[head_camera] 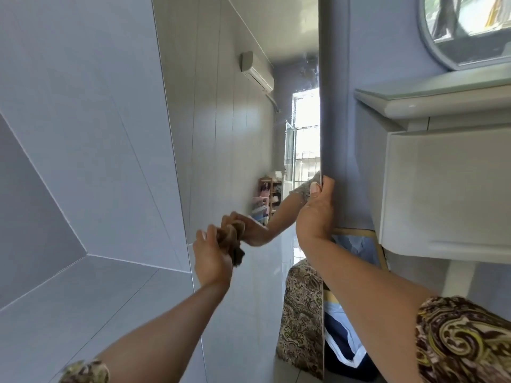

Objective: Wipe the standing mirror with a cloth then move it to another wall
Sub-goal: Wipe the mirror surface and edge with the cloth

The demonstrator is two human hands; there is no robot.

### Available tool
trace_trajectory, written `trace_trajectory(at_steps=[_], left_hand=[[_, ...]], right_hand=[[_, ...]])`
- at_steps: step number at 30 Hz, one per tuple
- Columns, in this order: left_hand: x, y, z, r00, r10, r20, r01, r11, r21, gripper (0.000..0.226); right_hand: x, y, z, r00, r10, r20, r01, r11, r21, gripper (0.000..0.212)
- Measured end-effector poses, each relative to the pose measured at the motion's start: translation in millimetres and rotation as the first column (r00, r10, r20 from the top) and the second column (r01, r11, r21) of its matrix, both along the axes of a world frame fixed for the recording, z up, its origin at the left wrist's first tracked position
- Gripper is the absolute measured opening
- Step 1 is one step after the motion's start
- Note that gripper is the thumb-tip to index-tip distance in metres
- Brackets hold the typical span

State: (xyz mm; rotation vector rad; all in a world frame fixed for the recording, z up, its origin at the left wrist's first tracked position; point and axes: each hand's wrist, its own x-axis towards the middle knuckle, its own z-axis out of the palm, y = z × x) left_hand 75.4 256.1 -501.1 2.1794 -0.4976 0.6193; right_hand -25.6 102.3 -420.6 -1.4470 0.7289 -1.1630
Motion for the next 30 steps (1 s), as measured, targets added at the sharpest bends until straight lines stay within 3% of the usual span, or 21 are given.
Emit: trace_trajectory(at_steps=[4,7,11,17,24,27,30], left_hand=[[14.7,-17.8,74.7,0.984,0.049,0.169,-0.027,0.992,-0.126,0.015],[16.1,-25.2,93.4,0.975,0.064,0.211,-0.036,0.991,-0.133,0.023],[-10.0,-19.3,41.2,0.984,0.057,0.171,-0.049,0.998,-0.046,0.033],[-36.3,1.4,-55.2,1.000,0.000,0.016,-0.001,0.999,0.054,0.022],[-31.0,8.3,-93.2,0.998,-0.053,-0.047,0.058,0.992,0.114,0.015],[-23.7,2.2,-76.3,0.995,-0.058,-0.078,0.058,0.998,0.003,0.024],[-23.8,-16.3,-24.3,0.997,-0.070,0.036,0.076,0.976,-0.204,0.026]], right_hand=[[2.8,-1.4,-1.7,0.999,0.017,0.035,-0.018,1.000,0.015,0.025],[5.1,-0.8,-2.2,0.999,0.009,0.038,-0.010,1.000,0.023,0.025],[2.3,0.0,-2.6,0.999,-0.028,0.031,0.028,0.999,0.027,0.032],[-7.2,18.6,-66.4,0.988,-0.114,-0.103,0.107,0.991,-0.079,0.041],[-9.5,25.3,-112.8,0.977,-0.173,-0.123,0.152,0.974,-0.169,0.045],[-10.8,24.9,-115.5,0.976,-0.178,-0.125,0.153,0.971,-0.184,0.047],[-14.1,29.3,-122.7,0.979,-0.174,-0.104,0.152,0.969,-0.194,0.045]])
